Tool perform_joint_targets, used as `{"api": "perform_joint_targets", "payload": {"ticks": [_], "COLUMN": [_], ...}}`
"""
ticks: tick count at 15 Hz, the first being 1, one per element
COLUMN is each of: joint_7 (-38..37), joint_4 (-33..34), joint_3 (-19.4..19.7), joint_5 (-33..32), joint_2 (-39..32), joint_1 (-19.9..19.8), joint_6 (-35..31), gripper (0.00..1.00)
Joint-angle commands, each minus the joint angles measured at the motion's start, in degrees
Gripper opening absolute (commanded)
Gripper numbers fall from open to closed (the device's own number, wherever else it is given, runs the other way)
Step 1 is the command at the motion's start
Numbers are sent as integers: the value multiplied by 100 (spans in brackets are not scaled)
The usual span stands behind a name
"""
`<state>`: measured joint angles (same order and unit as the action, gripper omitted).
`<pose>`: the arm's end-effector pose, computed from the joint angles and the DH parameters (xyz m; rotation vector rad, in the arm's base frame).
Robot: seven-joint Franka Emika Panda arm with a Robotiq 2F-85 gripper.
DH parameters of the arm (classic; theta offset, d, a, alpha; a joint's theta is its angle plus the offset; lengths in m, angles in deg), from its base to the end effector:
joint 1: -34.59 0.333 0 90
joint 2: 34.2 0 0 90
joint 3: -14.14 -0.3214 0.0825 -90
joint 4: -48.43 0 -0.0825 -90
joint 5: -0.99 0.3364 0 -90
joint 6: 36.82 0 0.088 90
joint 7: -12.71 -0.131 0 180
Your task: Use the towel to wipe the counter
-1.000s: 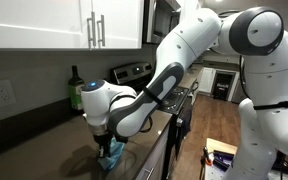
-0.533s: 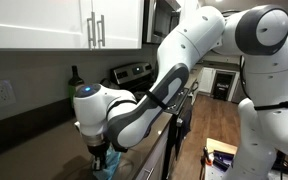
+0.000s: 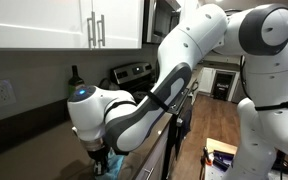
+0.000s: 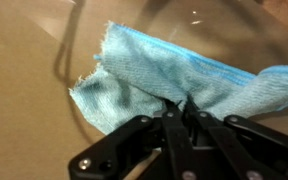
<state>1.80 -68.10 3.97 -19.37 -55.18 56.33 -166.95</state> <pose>0.4786 0.2771 0.2739 2.7867 0.8697 -0.0537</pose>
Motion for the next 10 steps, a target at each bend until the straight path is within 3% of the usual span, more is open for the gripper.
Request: {"api": "perform_joint_targets", "payload": {"ticks": [1, 8, 10], "joint_7": [13, 81, 89], "joint_4": [56, 176, 200], "joint_3": [-42, -81, -98], "joint_5": [62, 149, 157], "joint_2": [40, 190, 268], "joint_1": [3, -29, -46], "joint_6": [265, 763, 831], "gripper": [45, 90, 98]}}
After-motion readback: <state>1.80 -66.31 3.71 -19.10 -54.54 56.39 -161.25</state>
